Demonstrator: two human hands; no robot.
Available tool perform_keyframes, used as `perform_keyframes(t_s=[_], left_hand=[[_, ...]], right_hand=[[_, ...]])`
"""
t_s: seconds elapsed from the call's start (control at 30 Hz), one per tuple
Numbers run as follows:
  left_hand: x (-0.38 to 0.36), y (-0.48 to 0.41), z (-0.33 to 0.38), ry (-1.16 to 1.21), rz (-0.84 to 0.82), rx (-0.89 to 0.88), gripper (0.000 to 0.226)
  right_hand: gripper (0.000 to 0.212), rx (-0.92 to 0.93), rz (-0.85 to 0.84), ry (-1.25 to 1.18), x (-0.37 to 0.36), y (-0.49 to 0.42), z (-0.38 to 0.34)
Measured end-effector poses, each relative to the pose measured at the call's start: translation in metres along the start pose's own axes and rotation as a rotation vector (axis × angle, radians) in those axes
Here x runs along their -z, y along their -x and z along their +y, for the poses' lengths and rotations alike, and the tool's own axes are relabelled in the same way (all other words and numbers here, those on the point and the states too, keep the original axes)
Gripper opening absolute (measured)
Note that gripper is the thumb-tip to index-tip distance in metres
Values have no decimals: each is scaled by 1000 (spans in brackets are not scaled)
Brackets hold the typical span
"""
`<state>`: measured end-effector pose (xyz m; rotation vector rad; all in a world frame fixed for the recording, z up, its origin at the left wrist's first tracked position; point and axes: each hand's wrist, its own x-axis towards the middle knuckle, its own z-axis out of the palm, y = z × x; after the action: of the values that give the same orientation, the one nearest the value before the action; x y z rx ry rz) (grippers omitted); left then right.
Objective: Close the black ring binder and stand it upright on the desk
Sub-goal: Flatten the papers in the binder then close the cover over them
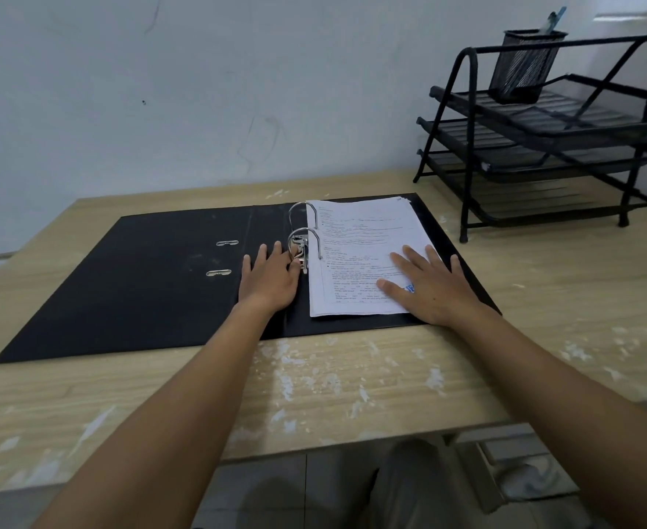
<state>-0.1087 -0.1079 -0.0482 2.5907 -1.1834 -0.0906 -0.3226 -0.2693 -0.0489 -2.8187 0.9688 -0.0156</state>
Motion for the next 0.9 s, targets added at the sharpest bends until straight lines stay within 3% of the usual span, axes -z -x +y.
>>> perform_keyframes(t_s=[0.9], left_hand=[[3,13,9,-32,7,55,50]], right_hand=[[94,44,16,-38,-1,-9,9]])
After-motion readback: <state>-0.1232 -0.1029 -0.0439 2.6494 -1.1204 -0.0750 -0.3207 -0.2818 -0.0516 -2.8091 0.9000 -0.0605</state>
